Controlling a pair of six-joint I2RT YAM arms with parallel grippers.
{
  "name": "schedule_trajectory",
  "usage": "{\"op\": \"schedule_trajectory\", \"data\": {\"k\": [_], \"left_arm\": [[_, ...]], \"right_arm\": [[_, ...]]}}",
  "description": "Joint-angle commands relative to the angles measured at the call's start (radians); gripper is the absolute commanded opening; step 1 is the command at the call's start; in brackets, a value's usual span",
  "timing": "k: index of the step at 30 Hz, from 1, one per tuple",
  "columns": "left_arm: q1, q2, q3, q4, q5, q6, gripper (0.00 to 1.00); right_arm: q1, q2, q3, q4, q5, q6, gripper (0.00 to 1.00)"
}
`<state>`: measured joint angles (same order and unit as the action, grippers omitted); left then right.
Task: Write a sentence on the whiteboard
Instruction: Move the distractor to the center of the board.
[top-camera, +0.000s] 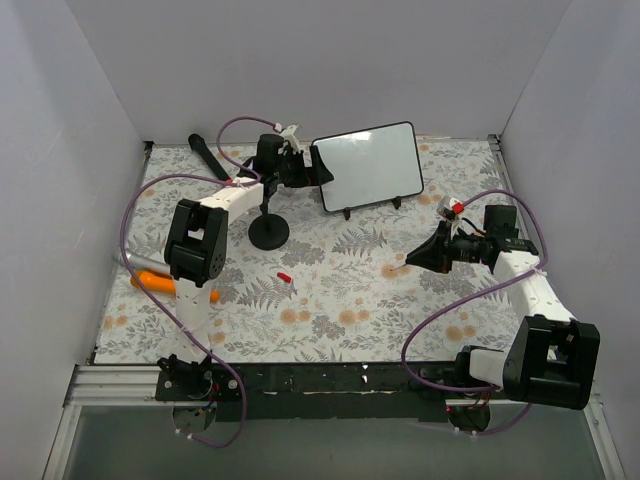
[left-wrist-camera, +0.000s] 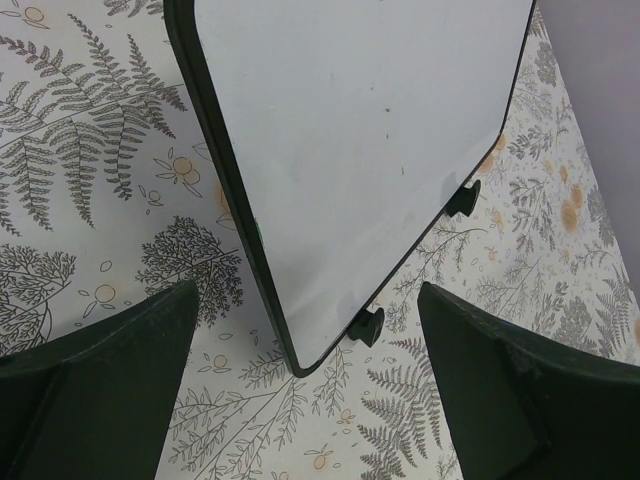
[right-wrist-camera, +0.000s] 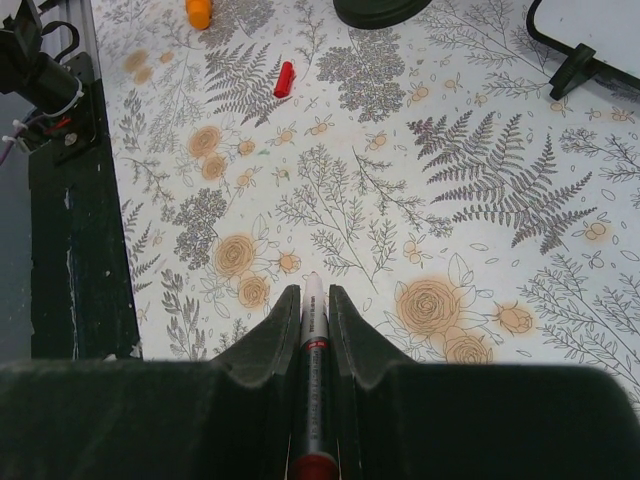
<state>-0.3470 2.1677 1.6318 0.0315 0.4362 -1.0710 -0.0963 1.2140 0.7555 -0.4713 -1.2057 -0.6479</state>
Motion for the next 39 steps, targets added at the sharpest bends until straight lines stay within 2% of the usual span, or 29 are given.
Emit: {"op": "schedule_trajectory", "data": {"k": [1,9,15,25,29,32,36,39], "left_arm": [[0.000,-0.043,0.000,0.019,0.021,0.022,0.92],[-0.001,-0.080,0.005,0.018,0.018,0.026,0.92],[-0.018,-0.127,0.005,-0.015,0.015,0.083,0.92],[-0.046,-0.265,0.014,-0.105,0.015,0.126,0.93],[-0.060,-0.357,-0.022,-0.139,0.001,0.115,0.90],[-0.069,-0.491,-0.088,-0.180,-0.045,0.095,0.86],[-0.072,-0.752,-0.293,-0.241,-0.144,0.004,0.80],[-0.081,-0.879,-0.398,-0.303,-0.215,-0.029,0.76]], "right_arm": [[-0.003,0.007,0.035,-0.020,-0.032,-0.032,0.01],[-0.005,0.005,0.036,-0.023,-0.034,-0.035,0.01],[-0.005,0.005,0.036,-0.024,-0.035,-0.038,0.01],[-0.003,0.005,0.039,-0.032,-0.048,-0.042,0.01],[-0.005,0.002,0.041,-0.035,-0.049,-0.045,0.01],[-0.005,-0.004,0.042,-0.041,-0.049,-0.052,0.01],[-0.005,-0.004,0.044,-0.046,-0.055,-0.058,0.01],[-0.005,-0.004,0.047,-0.053,-0.058,-0.064,0.01]]}}
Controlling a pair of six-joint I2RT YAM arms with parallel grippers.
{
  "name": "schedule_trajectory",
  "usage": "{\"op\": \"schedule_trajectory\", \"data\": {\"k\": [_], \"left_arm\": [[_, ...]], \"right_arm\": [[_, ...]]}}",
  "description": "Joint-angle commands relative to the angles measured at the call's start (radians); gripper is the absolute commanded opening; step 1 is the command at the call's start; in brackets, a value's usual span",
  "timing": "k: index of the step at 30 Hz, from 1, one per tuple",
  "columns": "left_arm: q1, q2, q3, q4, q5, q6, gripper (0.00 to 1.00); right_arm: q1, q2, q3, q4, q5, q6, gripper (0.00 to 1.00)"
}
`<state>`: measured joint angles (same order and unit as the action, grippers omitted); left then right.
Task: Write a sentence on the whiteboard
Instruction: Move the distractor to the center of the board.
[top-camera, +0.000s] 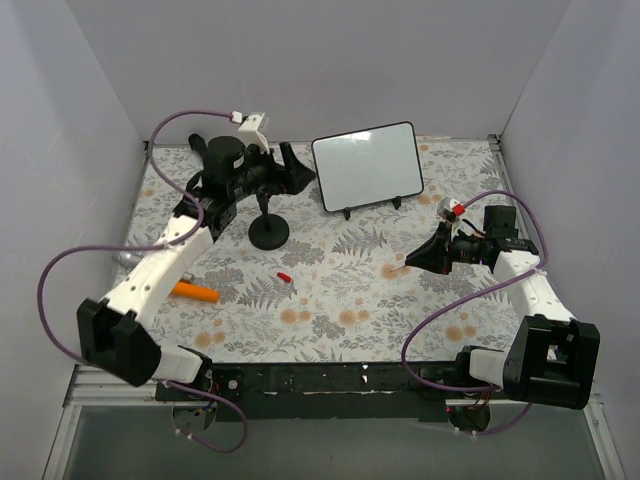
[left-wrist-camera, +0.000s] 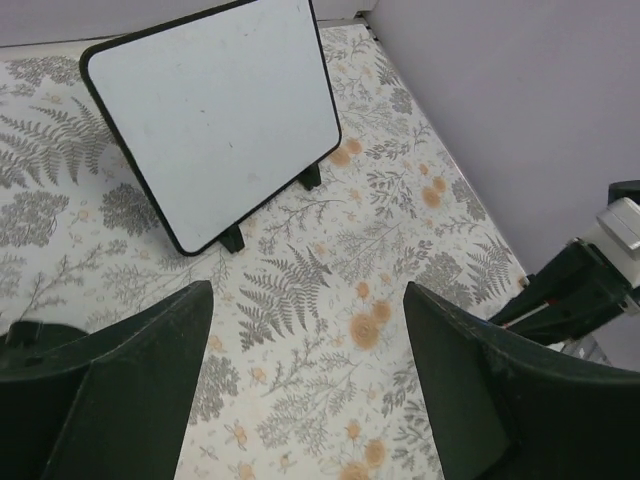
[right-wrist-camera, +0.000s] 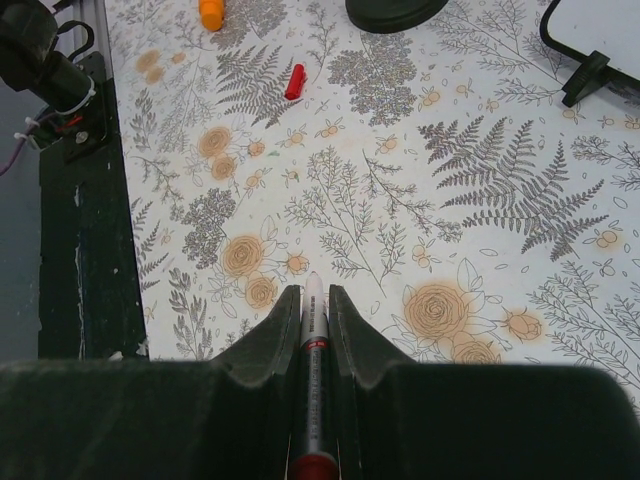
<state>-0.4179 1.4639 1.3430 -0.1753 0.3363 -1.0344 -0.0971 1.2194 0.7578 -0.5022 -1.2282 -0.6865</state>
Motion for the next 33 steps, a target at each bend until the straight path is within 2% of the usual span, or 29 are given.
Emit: {"op": "schedule_trajectory", "data": {"k": [1,4,8,9,14,16,22,24,33], "left_arm": [[-0.012,-0.241,-0.169,-0.125,-0.137,-0.093,0.74],[-0.022,-0.335,-0.273,-0.188,-0.212,-0.127,0.70],[-0.050,-0.376,-0.398,-0.175,-0.324,-0.144,0.66],[-0.051,-0.373,-0.427,-0.156,-0.400,-0.139,0.66],[-0.059,-0.312,-0.551,0.106,-0.487,-0.096,0.64],[-0.062,-0.261,-0.571,0.228,-0.525,-0.069,0.63],[-0.062,-0.117,-0.611,0.431,-0.628,0.016,0.58],[-0.062,-0.077,-0.610,0.459,-0.655,0.025,0.52],[-0.035,0.096,-0.561,0.543,-0.743,0.043,0.48]], "right_arm": [[-0.004,-0.009,0.046,-0.022,-0.040,-0.027,0.01],[-0.004,-0.008,0.046,-0.025,-0.045,-0.028,0.01],[-0.004,-0.011,0.046,-0.027,-0.042,-0.030,0.01],[-0.004,-0.012,0.046,-0.027,-0.043,-0.030,0.01],[-0.004,-0.018,0.041,-0.027,-0.033,-0.031,0.01],[-0.004,-0.018,0.041,-0.027,-0.030,-0.031,0.01],[-0.006,-0.018,0.041,-0.029,-0.027,-0.036,0.01],[-0.006,-0.017,0.043,-0.030,-0.025,-0.038,0.01],[-0.007,-0.009,0.046,-0.039,-0.022,-0.048,0.01]]}}
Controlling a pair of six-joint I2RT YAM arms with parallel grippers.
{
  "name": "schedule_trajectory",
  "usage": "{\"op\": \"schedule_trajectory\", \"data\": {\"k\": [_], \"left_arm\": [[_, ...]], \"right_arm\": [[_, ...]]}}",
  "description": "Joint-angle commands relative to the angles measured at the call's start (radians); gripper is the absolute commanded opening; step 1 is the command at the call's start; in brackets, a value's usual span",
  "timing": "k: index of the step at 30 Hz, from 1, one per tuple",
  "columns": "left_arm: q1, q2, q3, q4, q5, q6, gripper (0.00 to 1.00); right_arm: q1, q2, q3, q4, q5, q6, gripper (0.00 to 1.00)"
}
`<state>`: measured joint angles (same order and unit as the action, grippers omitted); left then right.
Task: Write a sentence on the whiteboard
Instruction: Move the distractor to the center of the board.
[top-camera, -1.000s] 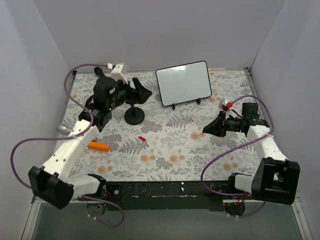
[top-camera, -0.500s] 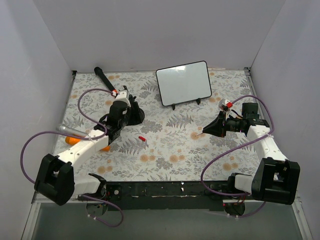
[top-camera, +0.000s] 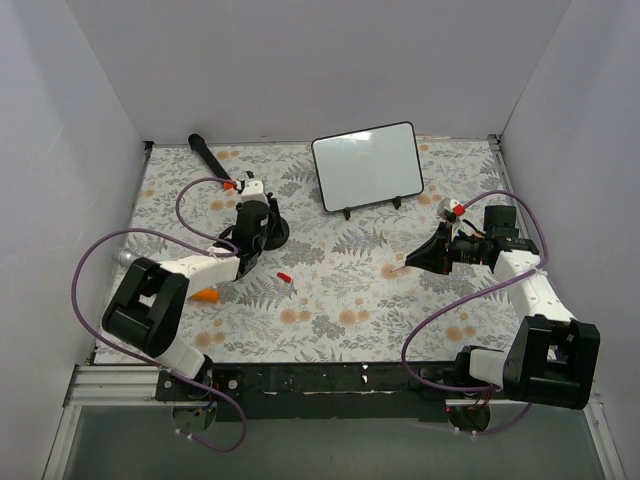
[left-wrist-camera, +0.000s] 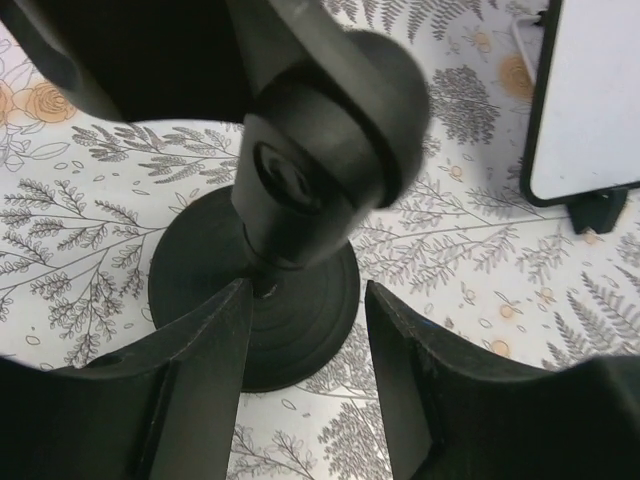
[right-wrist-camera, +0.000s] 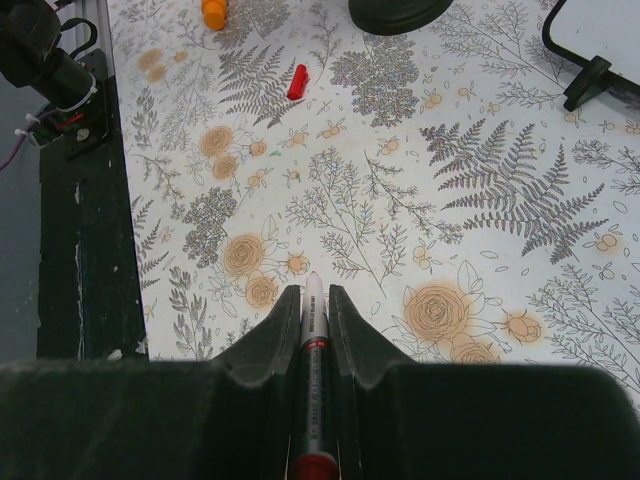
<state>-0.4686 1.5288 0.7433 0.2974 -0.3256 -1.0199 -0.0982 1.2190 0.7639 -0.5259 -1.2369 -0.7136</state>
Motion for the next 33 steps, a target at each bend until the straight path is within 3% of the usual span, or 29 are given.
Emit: {"op": "schedule_trajectory", "data": {"k": [1,4,8,9,10,14,23,33], "left_arm": [[0.021,0.043,0.048,0.066,-0.085,0.027,0.48],[0.039,0.082,0.068,0.091,-0.084,0.030,0.47],[0.056,0.125,0.105,0.100,-0.070,0.044,0.38],[0.058,0.132,0.116,0.101,-0.070,0.052,0.25],[0.058,0.139,0.120,0.100,-0.070,0.058,0.19],[0.083,0.100,0.104,0.105,-0.093,0.090,0.06],[0.278,-0.019,0.091,0.078,-0.136,0.217,0.00],[0.530,0.181,0.292,0.020,-0.037,0.227,0.01]], "right_arm": [[-0.006,-0.007,0.040,-0.016,-0.012,-0.021,0.01],[-0.006,-0.007,0.040,-0.019,-0.010,-0.024,0.01],[-0.008,-0.004,0.040,-0.019,-0.009,-0.026,0.01],[-0.008,-0.006,0.041,-0.020,-0.010,-0.029,0.01],[-0.008,-0.006,0.040,-0.020,-0.009,-0.029,0.01],[-0.009,-0.009,0.044,-0.028,-0.007,-0.037,0.01],[-0.009,-0.006,0.051,-0.046,-0.016,-0.053,0.01],[-0.009,-0.007,0.058,-0.068,-0.015,-0.075,0.01]]}}
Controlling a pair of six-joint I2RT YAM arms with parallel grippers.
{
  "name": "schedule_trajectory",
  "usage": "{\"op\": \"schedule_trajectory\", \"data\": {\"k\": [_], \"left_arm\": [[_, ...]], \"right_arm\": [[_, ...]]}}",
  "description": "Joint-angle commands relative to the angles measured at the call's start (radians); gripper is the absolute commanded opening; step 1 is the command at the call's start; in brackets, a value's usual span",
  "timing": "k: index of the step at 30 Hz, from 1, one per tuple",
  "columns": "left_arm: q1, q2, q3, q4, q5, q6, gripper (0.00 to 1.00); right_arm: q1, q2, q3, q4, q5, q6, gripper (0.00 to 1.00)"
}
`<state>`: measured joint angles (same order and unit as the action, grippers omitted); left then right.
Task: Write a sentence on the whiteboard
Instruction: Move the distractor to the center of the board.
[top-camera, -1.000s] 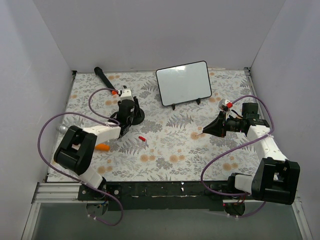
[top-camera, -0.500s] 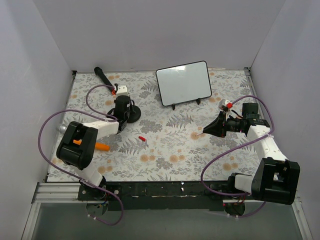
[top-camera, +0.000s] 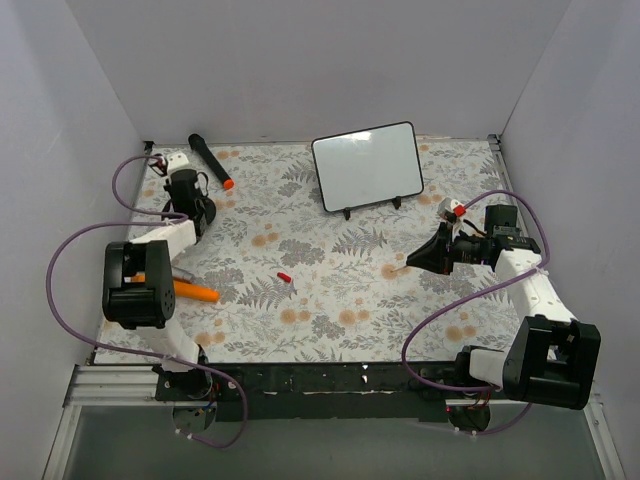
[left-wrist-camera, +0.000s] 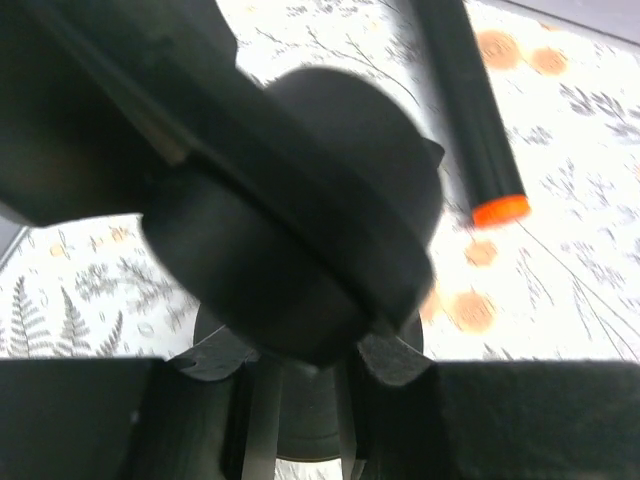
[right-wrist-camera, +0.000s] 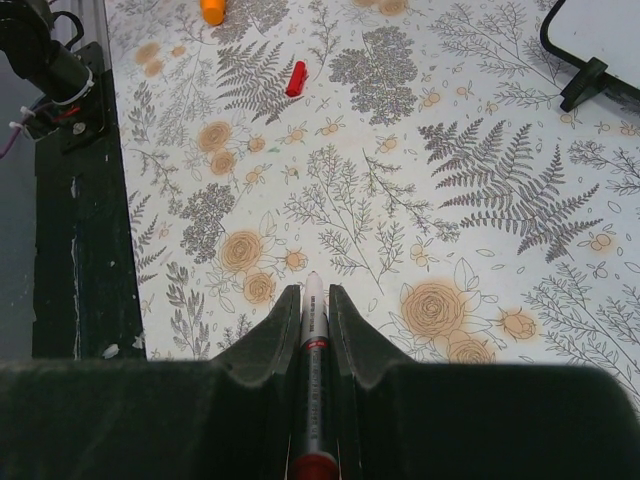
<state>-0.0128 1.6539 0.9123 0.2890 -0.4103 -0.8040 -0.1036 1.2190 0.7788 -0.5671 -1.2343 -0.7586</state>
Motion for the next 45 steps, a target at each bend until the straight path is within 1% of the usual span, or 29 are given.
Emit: {"op": "schedule_trajectory", "data": {"k": [1,2,4,7,10,11,13,14,17,19,21,22,24,25,26,28,29,30,31,33,34,35,38,39,40,42,43,44,45], "left_arm": [[0.088,0.082,0.135,0.022,0.066,0.000,0.02],[0.097,0.089,0.141,0.024,0.082,0.002,0.05],[0.100,0.098,0.155,0.026,0.084,0.009,0.18],[0.106,0.107,0.161,0.019,0.091,0.011,0.31],[0.114,0.103,0.154,0.016,0.097,0.005,0.41],[0.117,0.090,0.149,0.013,0.097,-0.001,0.49],[0.119,0.067,0.145,-0.001,0.108,-0.018,0.60],[0.119,0.052,0.139,-0.005,0.119,-0.026,0.69],[0.119,-0.032,0.126,-0.056,0.157,-0.084,0.77],[0.119,-0.112,0.106,-0.103,0.177,-0.132,0.83],[0.119,-0.173,0.085,-0.172,0.200,-0.162,0.86],[0.119,-0.236,0.070,-0.188,0.217,-0.194,0.88],[0.119,-0.296,0.034,-0.238,0.295,-0.221,0.91],[0.119,-0.356,0.027,-0.257,0.330,-0.254,0.92],[0.120,-0.379,0.020,-0.272,0.447,-0.271,0.94],[0.119,-0.414,0.028,-0.318,0.577,-0.343,0.96],[0.116,-0.430,0.037,-0.321,0.647,-0.365,0.98],[0.113,-0.430,0.045,-0.323,0.783,-0.391,0.98],[0.106,-0.431,0.063,-0.317,0.838,-0.424,0.98],[0.036,-0.413,0.074,-0.259,0.948,-0.466,0.98],[-0.013,-0.399,0.076,-0.236,0.962,-0.474,0.98],[-0.098,-0.384,0.083,-0.214,0.978,-0.463,0.98],[-0.221,-0.272,0.103,-0.117,1.036,-0.440,0.98],[-0.233,-0.193,0.105,-0.035,1.059,-0.458,0.98],[-0.233,-0.154,0.106,0.011,1.102,-0.481,0.98],[-0.233,-0.064,0.128,0.140,1.127,-0.511,0.98],[-0.233,0.033,0.151,0.171,1.137,-0.523,0.98],[-0.234,0.082,0.177,0.194,1.157,-0.531,0.98],[-0.234,0.131,0.242,0.229,1.179,-0.541,0.98]], "right_arm": [[-0.004,-0.012,0.042,-0.031,-0.016,-0.036,0.01],[-0.005,-0.015,0.042,-0.031,-0.016,-0.036,0.01],[-0.007,-0.015,0.042,-0.033,-0.011,-0.038,0.01],[-0.008,-0.012,0.042,-0.033,-0.014,-0.038,0.01],[-0.008,-0.012,0.042,-0.031,-0.016,-0.039,0.01],[-0.008,-0.013,0.040,-0.034,-0.014,-0.039,0.01],[-0.008,-0.013,0.040,-0.036,-0.016,-0.041,0.01],[-0.008,-0.016,0.043,-0.034,-0.014,-0.041,0.01],[-0.010,-0.018,0.045,-0.039,-0.016,-0.044,0.01],[-0.010,-0.018,0.045,-0.040,-0.021,-0.047,0.01],[-0.010,-0.019,0.046,-0.043,-0.022,-0.048,0.01],[-0.010,-0.021,0.048,-0.045,-0.025,-0.050,0.01],[-0.010,-0.021,0.053,-0.056,-0.027,-0.057,0.01],[-0.010,-0.019,0.056,-0.060,-0.028,-0.062,0.01],[-0.010,-0.019,0.054,-0.060,-0.028,-0.064,0.01],[-0.010,-0.021,0.053,-0.060,-0.028,-0.064,0.01],[-0.011,-0.021,0.053,-0.060,-0.027,-0.064,0.01],[-0.011,-0.018,0.051,-0.057,-0.027,-0.062,0.01],[-0.011,-0.016,0.051,-0.054,-0.027,-0.058,0.01],[-0.013,-0.016,0.047,-0.045,-0.027,-0.038,0.01],[-0.013,-0.015,0.045,-0.040,-0.024,-0.033,0.01],[-0.015,-0.016,0.045,-0.037,-0.021,-0.025,0.01],[-0.021,-0.022,0.046,-0.030,-0.010,-0.018,0.01],[-0.024,-0.027,0.043,-0.028,-0.007,-0.012,0.01],[-0.027,-0.029,0.040,-0.025,-0.007,-0.011,0.01],[-0.038,-0.035,0.033,-0.017,-0.002,-0.007,0.01],[-0.042,-0.036,0.025,-0.014,0.001,-0.004,0.01],[-0.048,-0.036,0.024,-0.005,0.004,-0.001,0.01],[-0.051,-0.033,0.022,-0.002,0.004,0.004,0.01]]}}
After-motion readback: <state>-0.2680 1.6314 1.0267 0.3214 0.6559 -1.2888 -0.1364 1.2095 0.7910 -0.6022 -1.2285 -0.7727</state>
